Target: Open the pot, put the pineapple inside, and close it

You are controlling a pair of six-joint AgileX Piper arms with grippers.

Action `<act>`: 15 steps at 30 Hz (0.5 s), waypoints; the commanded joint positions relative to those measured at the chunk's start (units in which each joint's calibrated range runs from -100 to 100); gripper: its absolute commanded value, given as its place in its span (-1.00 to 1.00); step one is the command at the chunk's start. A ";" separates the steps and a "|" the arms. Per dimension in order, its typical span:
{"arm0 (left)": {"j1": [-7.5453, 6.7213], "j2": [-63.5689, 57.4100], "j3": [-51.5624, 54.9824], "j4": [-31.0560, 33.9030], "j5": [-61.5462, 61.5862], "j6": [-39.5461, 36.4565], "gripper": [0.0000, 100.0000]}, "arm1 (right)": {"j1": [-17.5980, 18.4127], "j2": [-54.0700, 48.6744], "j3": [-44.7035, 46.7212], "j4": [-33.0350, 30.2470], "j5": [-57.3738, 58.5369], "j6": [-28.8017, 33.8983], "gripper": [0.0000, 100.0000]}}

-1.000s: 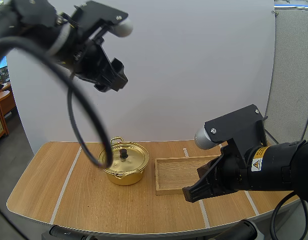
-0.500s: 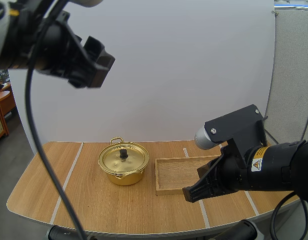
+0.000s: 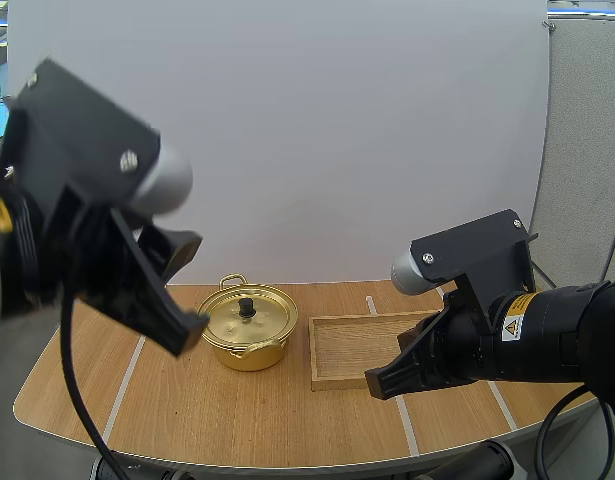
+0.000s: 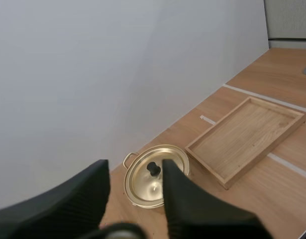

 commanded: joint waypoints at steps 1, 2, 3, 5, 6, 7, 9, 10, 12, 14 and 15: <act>-0.13 -2.26 3.17 -0.03 0.00 -0.60 -0.94 | -1.02 -0.58 0.22 0.76 0.00 -0.66 -1.00; -0.13 -3.11 3.99 -0.03 0.00 -0.60 -1.00 | -1.27 -0.58 0.22 1.01 0.00 -0.56 -1.00; -0.13 -4.04 4.76 -0.13 0.00 -0.60 -1.00 | -1.42 -0.58 0.22 1.14 0.00 -0.43 -1.00; -0.05 -5.84 6.06 -0.13 0.00 -0.60 -1.00 | -1.74 -0.58 0.22 1.45 -0.15 -0.31 -1.00; 0.02 -6.77 6.77 -0.13 0.00 -0.60 -1.00 | -1.93 -0.58 0.22 1.45 -0.44 -0.31 -1.00; 0.02 -7.83 7.24 -0.13 0.00 -0.60 -1.00 | -2.05 -0.58 0.22 1.45 -0.95 -0.31 -1.00; 0.02 -10.20 8.59 -0.22 0.00 -0.93 -1.00 | -2.50 -0.58 0.22 1.45 -1.69 -0.31 -1.00; 0.02 -11.25 9.39 -0.22 0.00 -1.48 -1.00 | -2.83 -0.58 0.22 1.58 -1.96 -0.31 -1.00; 0.09 -13.73 11.40 -0.22 0.00 -2.49 -1.00 | -3.47 -0.58 0.22 1.59 -2.42 -0.31 -1.00; 0.18 -13.73 13.36 -0.22 0.00 -2.59 -1.00 | -4.21 -0.58 0.22 1.59 -3.14 -0.31 -1.00; 0.27 -13.73 14.07 -0.25 0.00 -2.72 -1.00 | -4.65 -0.58 0.22 1.59 -3.77 -0.31 -1.00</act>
